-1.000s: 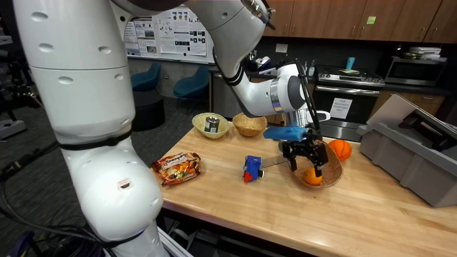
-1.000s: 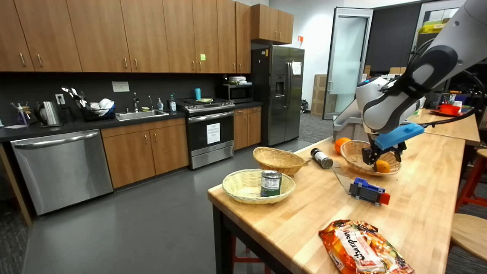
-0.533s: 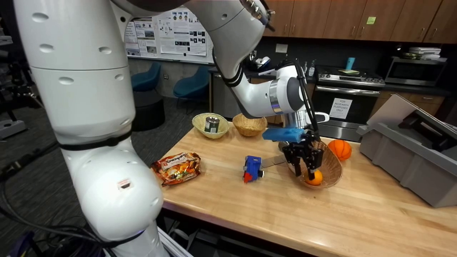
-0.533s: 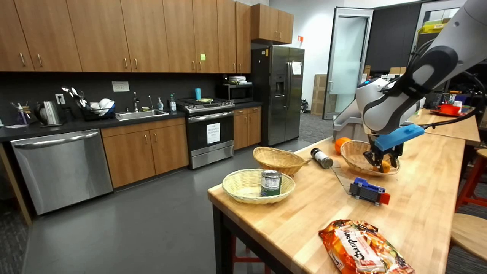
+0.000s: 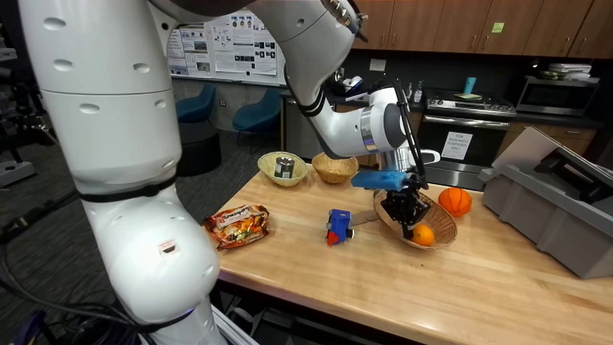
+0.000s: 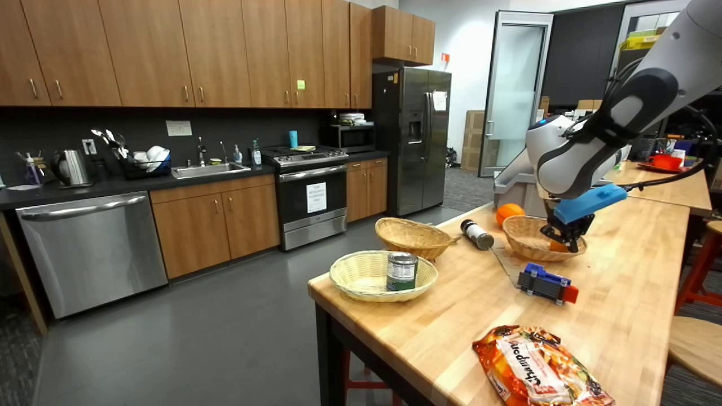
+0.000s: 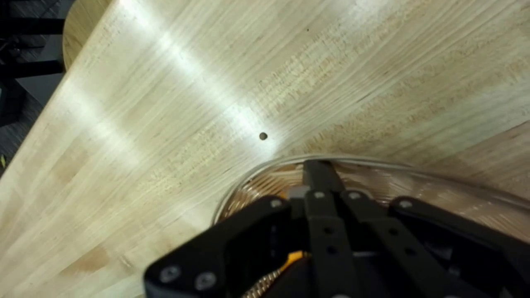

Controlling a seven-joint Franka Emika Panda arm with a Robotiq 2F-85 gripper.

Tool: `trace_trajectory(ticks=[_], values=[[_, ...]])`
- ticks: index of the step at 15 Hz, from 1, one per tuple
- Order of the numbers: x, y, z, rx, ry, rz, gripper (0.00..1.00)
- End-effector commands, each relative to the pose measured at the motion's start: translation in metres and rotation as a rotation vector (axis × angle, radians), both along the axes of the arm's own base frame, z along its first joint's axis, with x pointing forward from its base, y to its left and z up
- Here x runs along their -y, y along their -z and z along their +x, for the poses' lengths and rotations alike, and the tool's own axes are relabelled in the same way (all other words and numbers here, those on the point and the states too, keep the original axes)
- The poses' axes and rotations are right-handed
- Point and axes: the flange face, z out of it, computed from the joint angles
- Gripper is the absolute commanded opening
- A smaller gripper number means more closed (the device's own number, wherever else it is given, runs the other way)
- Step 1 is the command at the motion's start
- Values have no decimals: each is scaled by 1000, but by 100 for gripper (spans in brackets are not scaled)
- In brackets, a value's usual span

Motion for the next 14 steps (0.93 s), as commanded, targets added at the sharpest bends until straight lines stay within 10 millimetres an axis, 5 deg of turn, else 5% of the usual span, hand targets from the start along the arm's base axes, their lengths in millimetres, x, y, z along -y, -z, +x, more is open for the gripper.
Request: trace_trajectory(ticks=[1,9,12,14], values=[[-5,-11,3,25,-29,20,28],[-21,-71,13,101,-34,-41,79],[-32,-73,24,104,-31,-27,98],[-39,-64,31,87,-51,0,100]])
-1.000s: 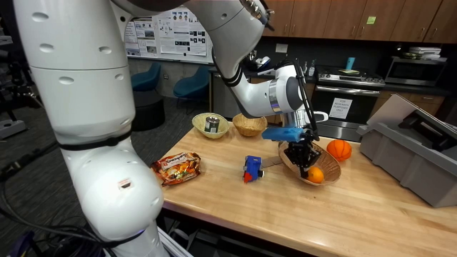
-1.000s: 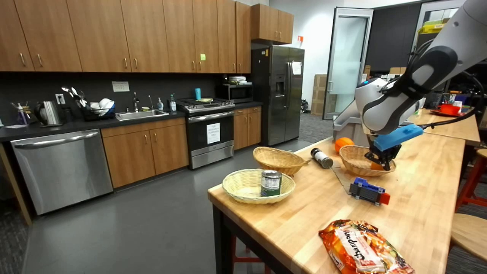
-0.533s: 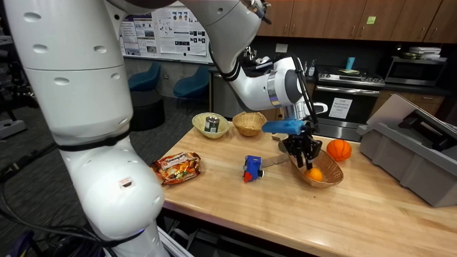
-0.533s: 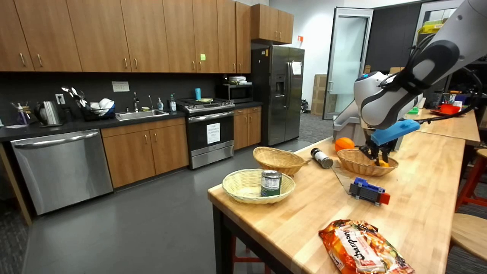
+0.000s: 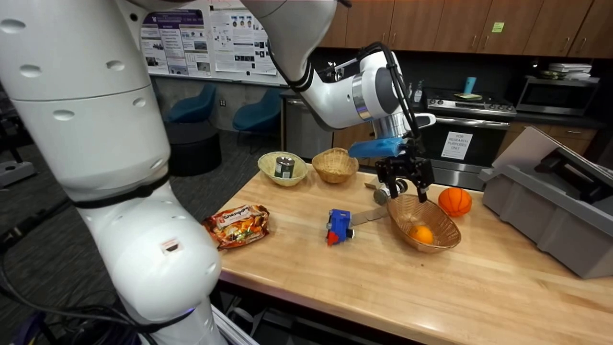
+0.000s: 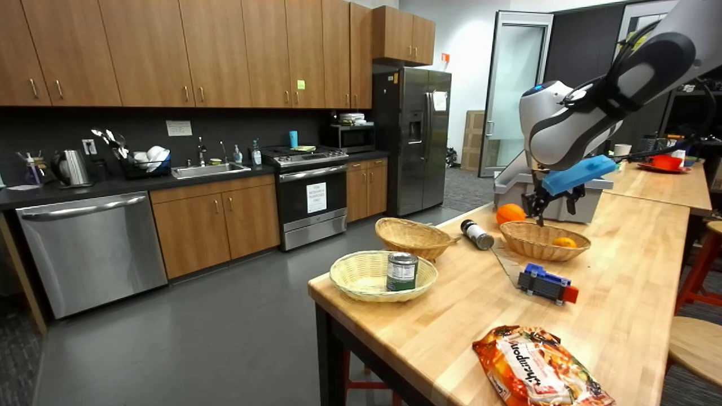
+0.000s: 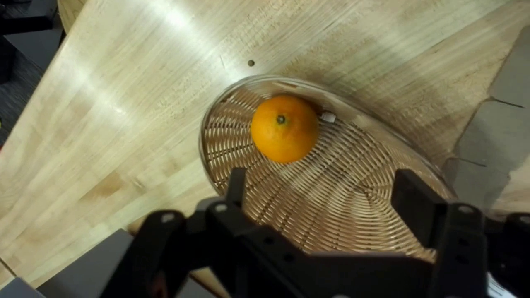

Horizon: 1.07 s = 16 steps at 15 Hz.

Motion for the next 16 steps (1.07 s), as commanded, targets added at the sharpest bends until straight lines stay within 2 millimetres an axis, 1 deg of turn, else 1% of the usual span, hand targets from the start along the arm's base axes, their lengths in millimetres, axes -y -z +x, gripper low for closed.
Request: trace_trajectory(ticks=[1,3,9,13,16], values=[[-10,11,12,-27,-17,40,100],[-6,19,13,-42,-25,46,100],[21,37,11,-81,36,33,100],[35,40,12,-91,77,27,100],[41,42,19,-86,87,21,100]])
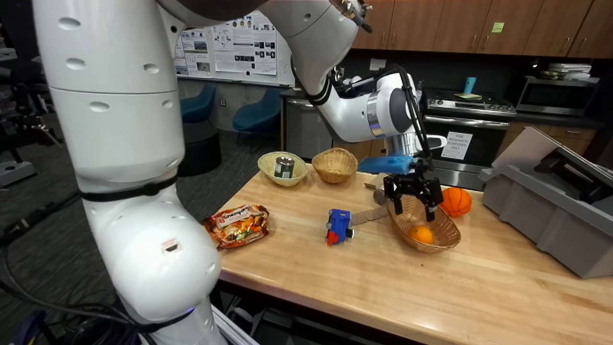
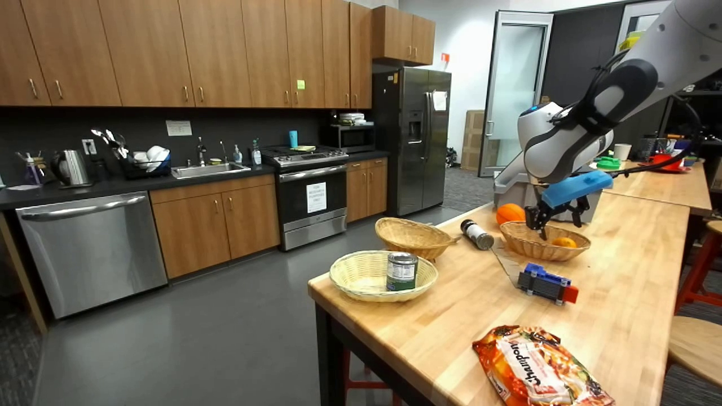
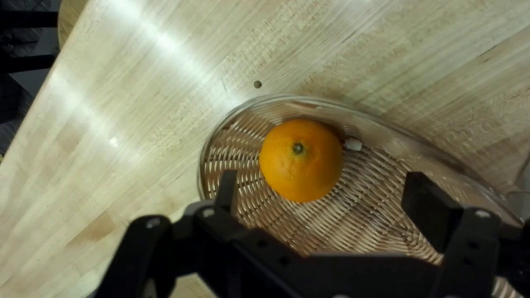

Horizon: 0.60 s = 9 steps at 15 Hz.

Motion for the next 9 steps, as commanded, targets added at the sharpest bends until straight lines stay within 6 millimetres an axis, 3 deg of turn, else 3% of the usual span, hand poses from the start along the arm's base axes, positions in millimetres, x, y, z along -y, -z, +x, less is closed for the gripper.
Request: trace_trajectory(ticks=[1,5,9], values=[[9,1,12,-6,22,-14,100],[10,18,23,-25,21,-14,100],[15,39,20,-63,40,-14,100]])
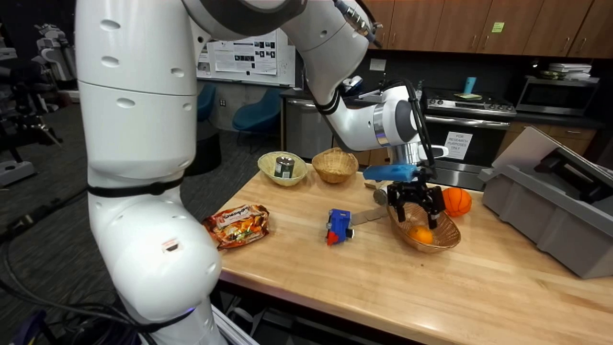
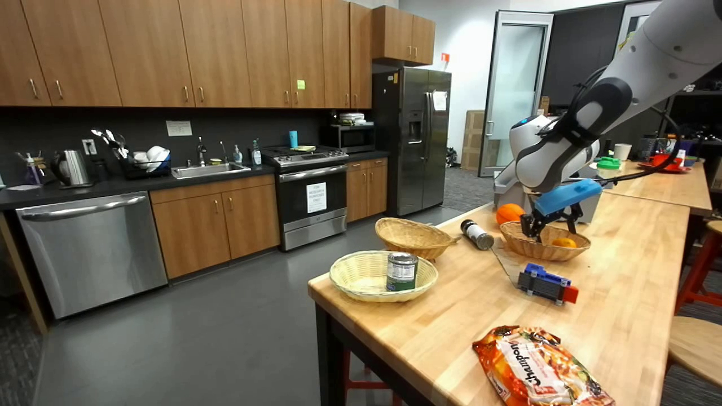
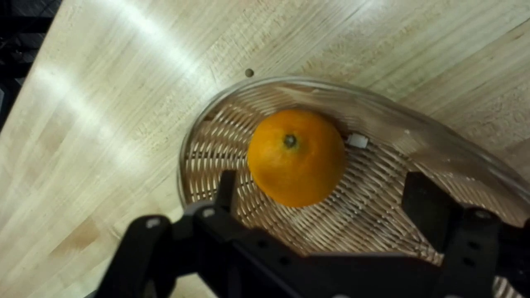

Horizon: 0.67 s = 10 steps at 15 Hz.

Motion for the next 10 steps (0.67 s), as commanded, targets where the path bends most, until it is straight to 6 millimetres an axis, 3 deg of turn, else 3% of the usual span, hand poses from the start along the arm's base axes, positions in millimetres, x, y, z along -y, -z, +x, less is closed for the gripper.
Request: trace_trajectory(ticks=[1,3,5,10], values=[[7,15,-1,-35,38,-8,100],[11,21,-6,-48,59,-9,100],[13,25,-7,-57,68,-7,73],[18,26,-8,-52,83,-14,38]])
